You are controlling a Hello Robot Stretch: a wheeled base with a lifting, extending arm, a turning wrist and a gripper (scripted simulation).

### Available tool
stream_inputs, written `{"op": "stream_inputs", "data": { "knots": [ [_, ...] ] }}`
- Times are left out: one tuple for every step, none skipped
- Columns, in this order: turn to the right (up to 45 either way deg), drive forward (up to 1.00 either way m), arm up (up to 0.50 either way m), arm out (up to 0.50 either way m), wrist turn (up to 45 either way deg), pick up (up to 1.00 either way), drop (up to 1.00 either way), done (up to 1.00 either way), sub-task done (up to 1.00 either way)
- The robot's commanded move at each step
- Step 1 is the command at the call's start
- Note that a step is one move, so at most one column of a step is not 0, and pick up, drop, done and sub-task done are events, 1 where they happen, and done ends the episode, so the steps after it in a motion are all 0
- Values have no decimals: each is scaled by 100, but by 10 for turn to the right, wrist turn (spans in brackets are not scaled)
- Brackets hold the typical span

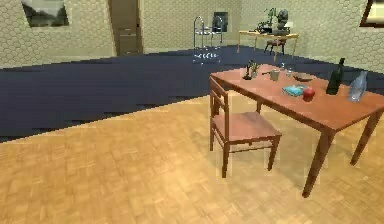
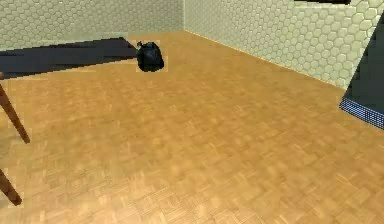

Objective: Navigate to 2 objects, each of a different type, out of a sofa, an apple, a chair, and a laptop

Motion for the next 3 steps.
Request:
{"op": "stream_inputs", "data": {
  "knots": [
    [150, 0, 0, 0, 0, 0, 0, 0, 0],
    [0, 60, 0, 0, 0, 0, 0, 0, 0],
    [0, 0, 0, 0, 0, 0, 0, 0, 100]
  ]
}}
